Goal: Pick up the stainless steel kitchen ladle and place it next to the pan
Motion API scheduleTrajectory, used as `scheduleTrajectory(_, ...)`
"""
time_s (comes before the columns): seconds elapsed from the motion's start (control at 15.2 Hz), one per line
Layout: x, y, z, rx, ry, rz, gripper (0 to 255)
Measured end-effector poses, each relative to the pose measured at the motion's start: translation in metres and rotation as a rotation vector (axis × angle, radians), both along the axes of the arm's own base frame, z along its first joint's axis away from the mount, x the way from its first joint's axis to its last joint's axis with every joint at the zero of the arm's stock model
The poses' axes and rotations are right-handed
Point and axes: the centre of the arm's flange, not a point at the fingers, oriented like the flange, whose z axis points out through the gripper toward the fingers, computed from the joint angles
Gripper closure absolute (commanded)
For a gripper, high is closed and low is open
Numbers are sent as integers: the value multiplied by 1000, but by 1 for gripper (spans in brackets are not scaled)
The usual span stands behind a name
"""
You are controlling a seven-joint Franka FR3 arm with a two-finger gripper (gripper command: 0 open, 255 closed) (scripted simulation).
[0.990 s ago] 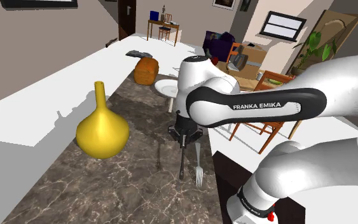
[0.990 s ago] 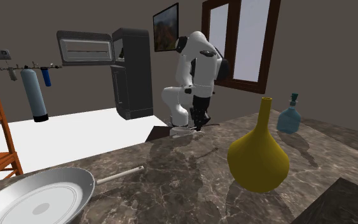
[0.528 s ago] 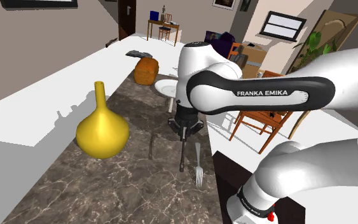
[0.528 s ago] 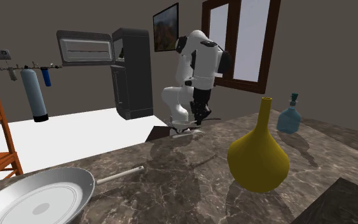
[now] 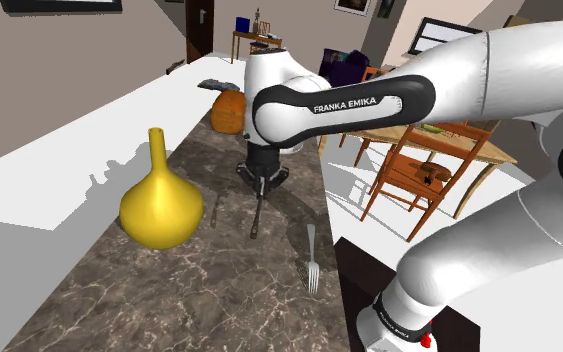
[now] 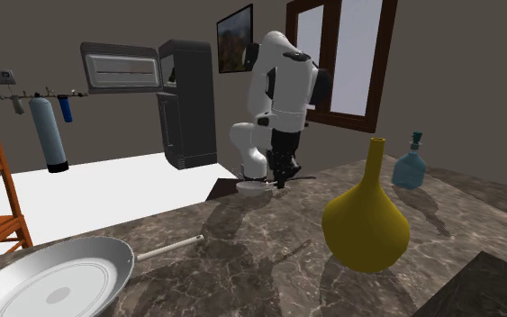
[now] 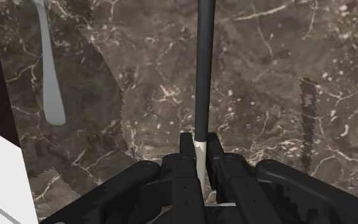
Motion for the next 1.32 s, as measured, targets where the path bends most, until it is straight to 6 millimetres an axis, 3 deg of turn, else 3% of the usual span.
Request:
scheduleTrajectory(0.92, 183, -12, -1, 2, -1, 1, 255)
scheduleTrajectory(1.32, 194, -15, -27, 0, 0, -1, 255)
